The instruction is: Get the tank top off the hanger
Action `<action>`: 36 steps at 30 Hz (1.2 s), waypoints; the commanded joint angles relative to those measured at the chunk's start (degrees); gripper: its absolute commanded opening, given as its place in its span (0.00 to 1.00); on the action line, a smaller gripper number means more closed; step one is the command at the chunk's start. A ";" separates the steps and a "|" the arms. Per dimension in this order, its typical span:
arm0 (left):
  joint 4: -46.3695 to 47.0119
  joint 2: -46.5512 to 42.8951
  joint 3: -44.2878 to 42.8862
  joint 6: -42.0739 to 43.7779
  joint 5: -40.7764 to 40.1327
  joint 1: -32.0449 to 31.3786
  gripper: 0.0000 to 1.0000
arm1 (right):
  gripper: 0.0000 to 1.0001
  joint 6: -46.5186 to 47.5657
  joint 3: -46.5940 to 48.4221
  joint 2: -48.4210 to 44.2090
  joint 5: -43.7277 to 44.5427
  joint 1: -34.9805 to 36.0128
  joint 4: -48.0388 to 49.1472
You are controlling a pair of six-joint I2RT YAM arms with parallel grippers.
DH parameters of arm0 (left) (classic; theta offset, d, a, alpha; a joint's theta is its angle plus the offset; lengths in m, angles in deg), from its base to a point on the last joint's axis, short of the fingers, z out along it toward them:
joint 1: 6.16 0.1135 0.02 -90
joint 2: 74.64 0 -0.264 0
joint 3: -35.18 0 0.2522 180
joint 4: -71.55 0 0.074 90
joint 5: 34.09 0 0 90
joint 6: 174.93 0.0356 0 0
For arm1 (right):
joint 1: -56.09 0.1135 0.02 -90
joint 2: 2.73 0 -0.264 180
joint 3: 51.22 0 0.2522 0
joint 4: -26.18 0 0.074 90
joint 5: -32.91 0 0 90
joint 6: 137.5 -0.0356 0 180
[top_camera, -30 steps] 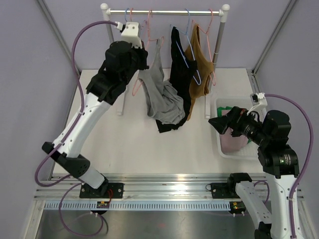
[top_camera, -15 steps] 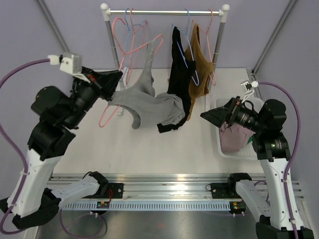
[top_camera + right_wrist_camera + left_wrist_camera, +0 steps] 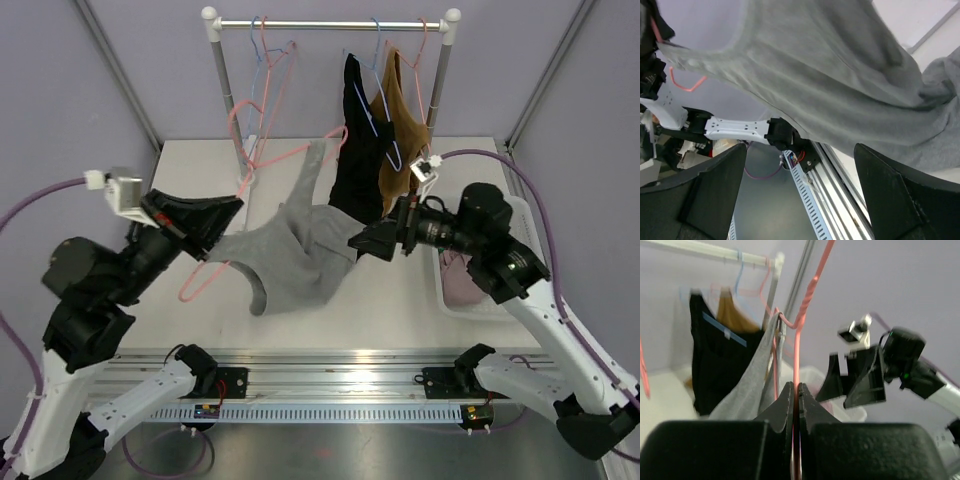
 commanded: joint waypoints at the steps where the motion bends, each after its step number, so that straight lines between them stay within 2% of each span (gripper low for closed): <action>1: 5.83 -1.93 8.59 -5.84 2.27 -0.22 0.00 | 0.95 3.75 0.78 3.67 20.18 9.54 3.31; 6: 9.71 -5.09 18.69 -10.85 2.98 -0.22 0.00 | 0.91 4.36 -1.69 8.32 31.69 14.38 10.44; 8: 10.59 -5.45 20.56 -11.47 3.15 -0.31 0.00 | 0.87 5.32 -0.99 10.52 32.94 14.47 10.53; 9: 10.68 -5.89 21.87 -12.00 2.80 -0.40 0.00 | 0.80 5.67 -0.46 12.36 34.25 14.56 10.62; 14: 10.68 -7.38 23.29 -12.35 2.10 -0.40 0.00 | 0.73 7.34 0.77 15.71 38.30 14.82 9.66; 21: 10.16 -6.59 23.20 -11.92 2.71 -0.40 0.00 | 0.38 9.72 2.88 18.62 40.32 14.82 10.18; 22: 10.16 -6.51 23.20 -11.74 2.63 -0.40 0.00 | 0.37 9.90 3.06 18.53 40.24 14.74 10.09; 23: 9.98 -6.50 23.20 -11.65 2.19 -0.40 0.00 | 0.41 10.16 3.58 18.53 39.63 14.82 9.74; 26: 9.28 -5.89 23.11 -10.95 1.57 -0.40 0.00 | 0.62 9.99 3.42 18.36 36.20 14.82 10.00; 29: 10.15 -5.28 23.55 -11.30 2.53 -0.49 0.00 | 0.63 8.58 1.40 17.39 35.58 14.82 13.16; 36: 10.16 -4.92 23.99 -11.21 1.40 -0.49 0.00 | 0.66 8.58 2.00 18.27 36.37 14.82 13.87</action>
